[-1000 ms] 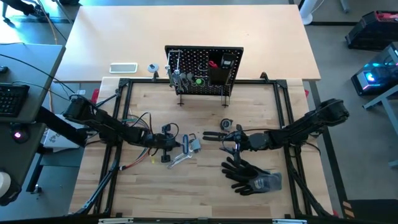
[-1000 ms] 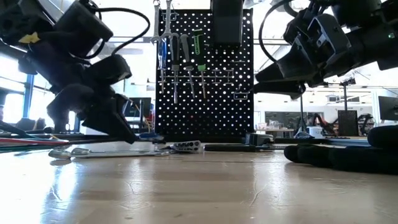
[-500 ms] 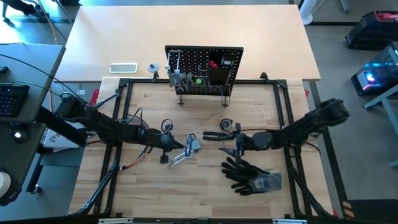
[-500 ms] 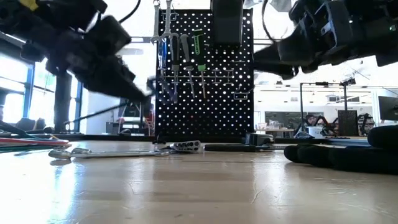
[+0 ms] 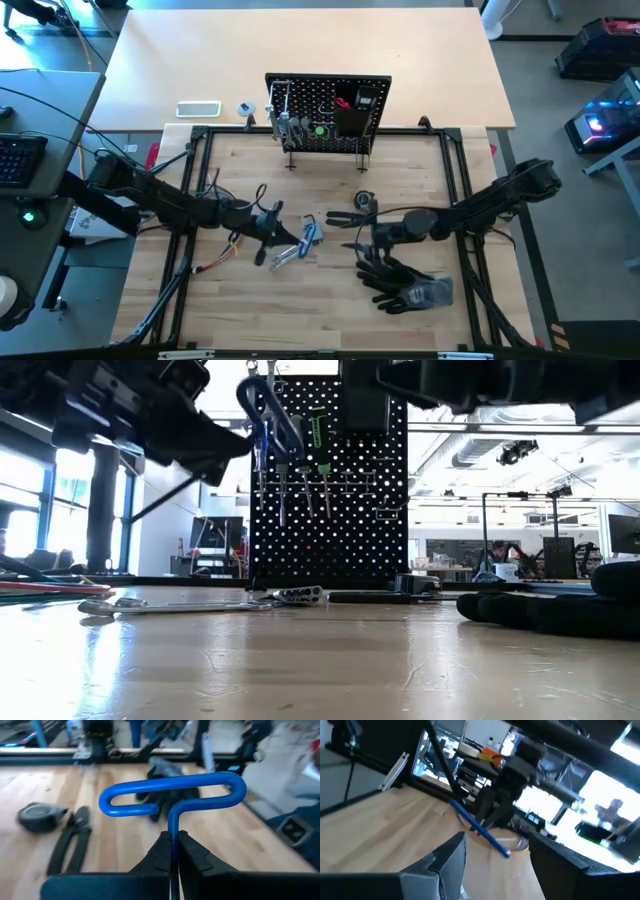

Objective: Hang tools onto peg board
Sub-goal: Put the blue pick tool into the black bin on the peg board

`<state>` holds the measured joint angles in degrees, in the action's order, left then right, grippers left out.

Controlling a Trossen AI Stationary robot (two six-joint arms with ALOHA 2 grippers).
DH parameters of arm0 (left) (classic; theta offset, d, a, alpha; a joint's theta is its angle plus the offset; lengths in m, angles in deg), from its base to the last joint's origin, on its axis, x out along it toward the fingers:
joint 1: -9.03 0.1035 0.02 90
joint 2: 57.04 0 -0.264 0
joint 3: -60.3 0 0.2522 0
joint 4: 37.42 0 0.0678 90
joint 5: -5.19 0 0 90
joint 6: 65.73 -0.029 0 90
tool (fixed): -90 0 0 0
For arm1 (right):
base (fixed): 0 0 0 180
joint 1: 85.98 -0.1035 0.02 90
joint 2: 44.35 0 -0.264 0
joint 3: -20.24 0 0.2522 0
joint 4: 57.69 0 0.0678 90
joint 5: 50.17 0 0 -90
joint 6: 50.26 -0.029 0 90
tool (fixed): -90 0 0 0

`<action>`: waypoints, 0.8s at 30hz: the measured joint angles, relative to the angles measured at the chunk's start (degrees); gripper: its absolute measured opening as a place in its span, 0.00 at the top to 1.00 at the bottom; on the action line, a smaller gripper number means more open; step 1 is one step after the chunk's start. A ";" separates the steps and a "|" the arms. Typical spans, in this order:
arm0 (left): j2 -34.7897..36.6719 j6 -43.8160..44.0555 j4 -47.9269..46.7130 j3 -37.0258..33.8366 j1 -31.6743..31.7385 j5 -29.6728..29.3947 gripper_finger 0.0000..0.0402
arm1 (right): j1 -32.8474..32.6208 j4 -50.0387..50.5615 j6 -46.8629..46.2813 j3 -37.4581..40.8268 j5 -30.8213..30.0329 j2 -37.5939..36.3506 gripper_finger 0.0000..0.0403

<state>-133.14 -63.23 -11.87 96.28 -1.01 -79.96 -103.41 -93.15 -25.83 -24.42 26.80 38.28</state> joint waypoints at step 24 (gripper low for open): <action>0.02 3.87 7.27 1.46 0.44 11.36 1.00 | 1.26 15.20 14.12 -21.77 7.20 12.70 0.49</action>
<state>-133.12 -59.37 -4.60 97.74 -0.57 -68.60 -102.15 -77.96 -11.72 -46.19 34.00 50.98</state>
